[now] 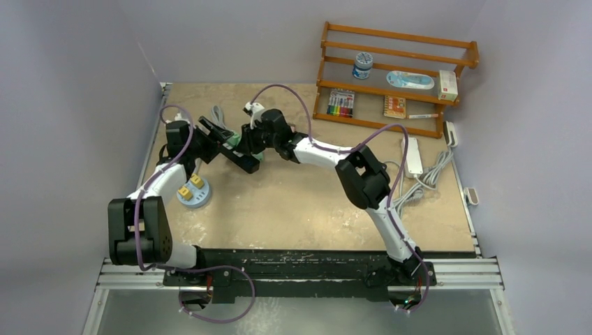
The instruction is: Pull the plug off the socket
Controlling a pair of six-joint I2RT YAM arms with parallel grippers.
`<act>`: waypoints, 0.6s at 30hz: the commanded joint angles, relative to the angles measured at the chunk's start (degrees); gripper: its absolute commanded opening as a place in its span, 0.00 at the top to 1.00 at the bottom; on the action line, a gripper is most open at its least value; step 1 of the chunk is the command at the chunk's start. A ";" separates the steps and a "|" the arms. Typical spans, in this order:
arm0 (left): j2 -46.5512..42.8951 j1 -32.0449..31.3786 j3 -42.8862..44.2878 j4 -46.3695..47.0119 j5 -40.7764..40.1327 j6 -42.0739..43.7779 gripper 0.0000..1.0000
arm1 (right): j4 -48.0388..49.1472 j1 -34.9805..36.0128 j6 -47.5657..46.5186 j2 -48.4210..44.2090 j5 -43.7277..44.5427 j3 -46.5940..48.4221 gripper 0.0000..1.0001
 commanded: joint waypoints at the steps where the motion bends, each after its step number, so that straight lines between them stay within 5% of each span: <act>1: -0.06 -0.42 -0.43 2.33 -0.70 -2.30 0.24 | 8.99 -1.21 3.51 -7.13 -1.19 -1.00 1.00; 6: -3.11 -0.34 0.23 -3.62 -4.72 -4.83 0.25 | 10.34 -1.98 5.36 -8.40 0.44 -3.10 1.00; 18: -2.62 -2.89 -3.72 2.66 -4.22 -10.73 0.33 | 14.03 -2.12 7.34 -11.76 -2.16 -5.34 1.00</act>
